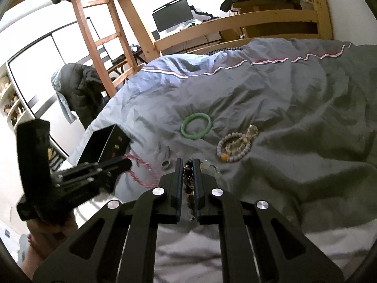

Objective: Organize jewelry
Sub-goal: 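Carry both held bracelets toward the open black box with both tools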

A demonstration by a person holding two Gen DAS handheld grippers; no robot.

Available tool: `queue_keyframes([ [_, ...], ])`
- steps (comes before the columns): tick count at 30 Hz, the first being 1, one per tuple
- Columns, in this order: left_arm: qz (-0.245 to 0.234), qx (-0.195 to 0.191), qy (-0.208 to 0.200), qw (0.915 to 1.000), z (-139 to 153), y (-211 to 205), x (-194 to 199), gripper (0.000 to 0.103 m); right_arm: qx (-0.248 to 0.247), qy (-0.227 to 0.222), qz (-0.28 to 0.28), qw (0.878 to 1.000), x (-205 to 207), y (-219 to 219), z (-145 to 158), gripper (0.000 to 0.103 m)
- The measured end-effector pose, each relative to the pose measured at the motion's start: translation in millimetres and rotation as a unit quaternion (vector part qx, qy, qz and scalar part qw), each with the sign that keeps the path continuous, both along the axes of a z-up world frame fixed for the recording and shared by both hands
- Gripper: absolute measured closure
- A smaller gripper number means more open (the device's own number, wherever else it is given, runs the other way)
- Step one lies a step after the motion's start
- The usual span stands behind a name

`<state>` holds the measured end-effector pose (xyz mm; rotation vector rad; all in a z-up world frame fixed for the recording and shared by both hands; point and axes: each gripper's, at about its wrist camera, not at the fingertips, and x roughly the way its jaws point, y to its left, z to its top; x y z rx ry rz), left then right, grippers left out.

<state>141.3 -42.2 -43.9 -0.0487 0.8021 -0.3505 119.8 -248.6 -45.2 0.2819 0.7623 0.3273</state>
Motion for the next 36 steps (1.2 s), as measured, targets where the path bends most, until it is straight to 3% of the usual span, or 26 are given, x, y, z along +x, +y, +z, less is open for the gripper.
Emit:
queue_keyframes([
  [6, -0.005, -0.007, 0.007, 0.9999, 8, 8, -16, 0.095, 0.02, -0.004, -0.003, 1.0, -21, -15, 12, 0.094],
  [18, 0.004, 0.011, 0.023, 0.9997, 0, 13, -36, 0.095, 0.127, 0.023, 0.022, 0.991, -16, -41, 16, 0.094],
  [27, 0.027, 0.018, 0.005, 0.9995, 18, 28, -40, 0.095, 0.102, 0.027, 0.025, 0.994, -13, -18, 25, 0.094],
  [36, 0.054, 0.029, 0.013, 0.998, 30, 48, -35, 0.095, 0.086, 0.014, 0.053, 0.995, -1, 17, 51, 0.094],
])
